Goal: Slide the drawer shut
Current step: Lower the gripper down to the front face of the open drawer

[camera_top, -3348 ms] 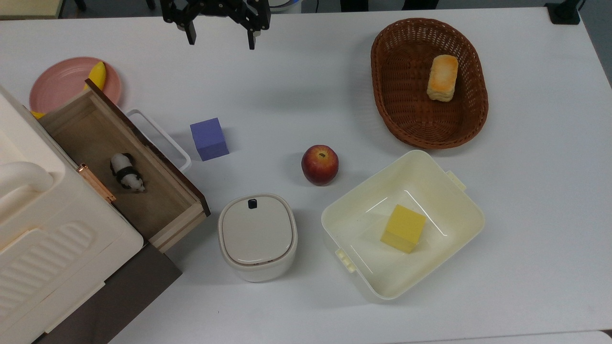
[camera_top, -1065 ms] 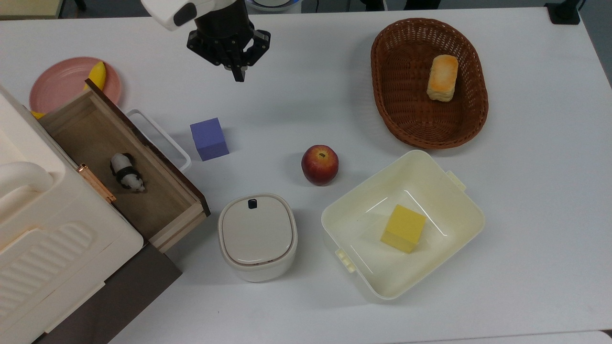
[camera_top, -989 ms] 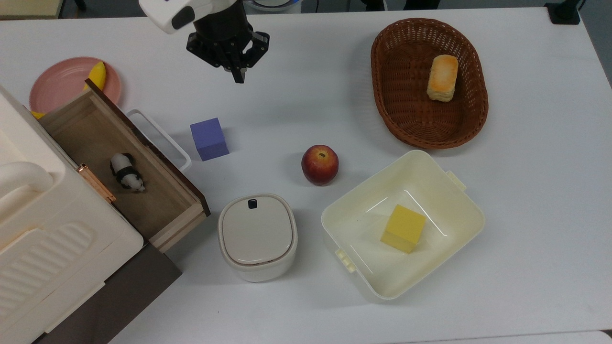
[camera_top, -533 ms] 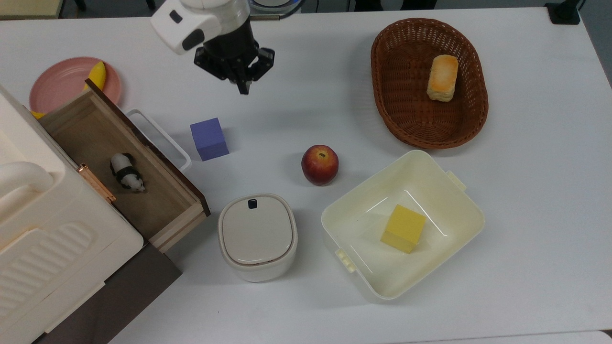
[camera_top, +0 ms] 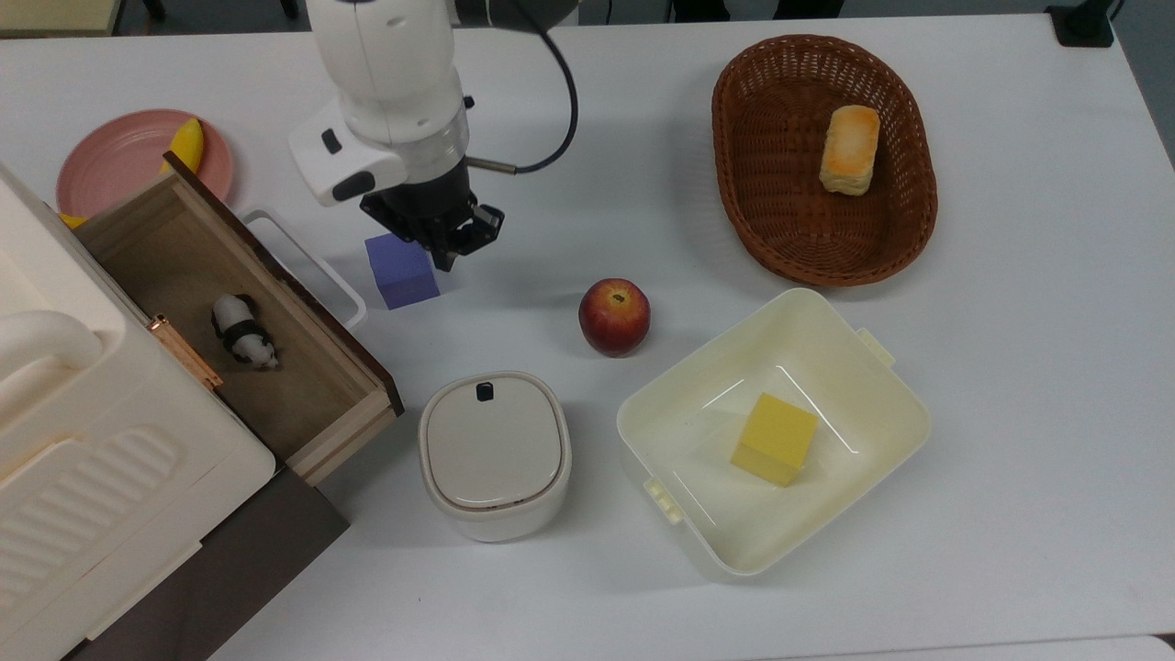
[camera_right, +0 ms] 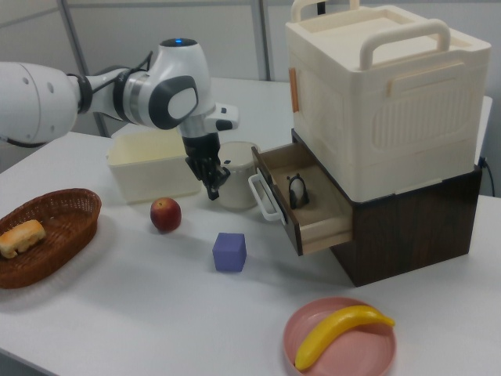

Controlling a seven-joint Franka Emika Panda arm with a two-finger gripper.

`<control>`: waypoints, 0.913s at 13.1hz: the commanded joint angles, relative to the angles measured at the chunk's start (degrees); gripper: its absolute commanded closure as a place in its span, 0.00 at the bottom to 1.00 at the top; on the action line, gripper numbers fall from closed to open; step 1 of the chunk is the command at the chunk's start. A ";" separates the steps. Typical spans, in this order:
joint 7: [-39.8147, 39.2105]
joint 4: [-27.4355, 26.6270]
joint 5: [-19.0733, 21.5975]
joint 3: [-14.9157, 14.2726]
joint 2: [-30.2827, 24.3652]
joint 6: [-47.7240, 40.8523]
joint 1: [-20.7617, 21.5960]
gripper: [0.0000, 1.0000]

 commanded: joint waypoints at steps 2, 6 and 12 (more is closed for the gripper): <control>3.14 0.53 -0.54 -0.72 0.80 2.13 -1.63 1.00; 3.40 0.89 0.25 -0.99 2.12 3.88 -3.21 1.00; 4.19 1.68 1.21 -0.99 2.38 6.00 -4.97 1.00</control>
